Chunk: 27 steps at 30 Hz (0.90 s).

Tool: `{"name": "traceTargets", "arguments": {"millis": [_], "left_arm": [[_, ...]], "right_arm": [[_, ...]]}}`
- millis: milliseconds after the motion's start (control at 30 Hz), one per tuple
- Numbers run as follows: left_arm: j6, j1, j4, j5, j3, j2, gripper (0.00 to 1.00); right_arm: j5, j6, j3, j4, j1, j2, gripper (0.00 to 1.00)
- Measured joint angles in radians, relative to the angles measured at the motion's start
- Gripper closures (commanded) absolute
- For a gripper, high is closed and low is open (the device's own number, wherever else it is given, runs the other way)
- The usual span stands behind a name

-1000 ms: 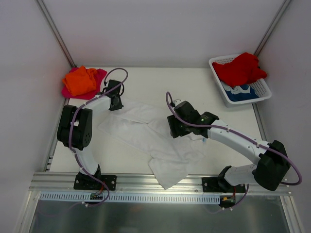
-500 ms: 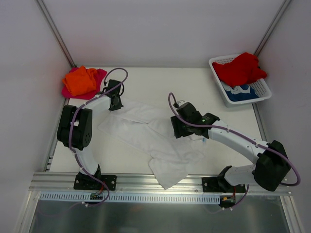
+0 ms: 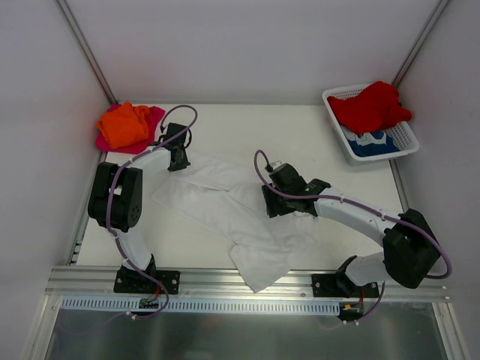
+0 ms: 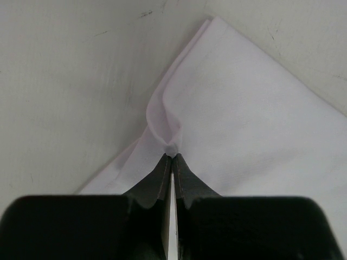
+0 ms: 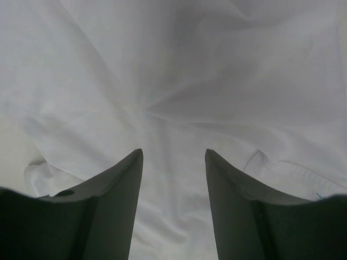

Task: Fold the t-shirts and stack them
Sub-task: Flatten out the tshirt

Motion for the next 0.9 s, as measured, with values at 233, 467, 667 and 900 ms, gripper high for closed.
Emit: {"name": "traceTargets", "arguments": {"millis": [233,467,667,900], "left_arm": [[0.0,0.0,0.0,0.006,0.0,0.0,1.0],[0.0,0.0,0.0,0.006,0.001,0.001,1.0],[0.0,0.0,0.0,0.01,0.011,0.019,1.0],[0.0,0.0,0.0,0.024,0.014,0.033,1.0]], "right_arm": [[-0.042,0.006,0.001,0.053,0.0,0.096,0.48],[-0.06,-0.003,0.057,0.061,0.007,0.243,0.49],[-0.059,-0.019,0.165,0.055,0.017,0.293,0.49],[-0.06,-0.04,0.28,0.05,0.021,0.311,0.49]]}}
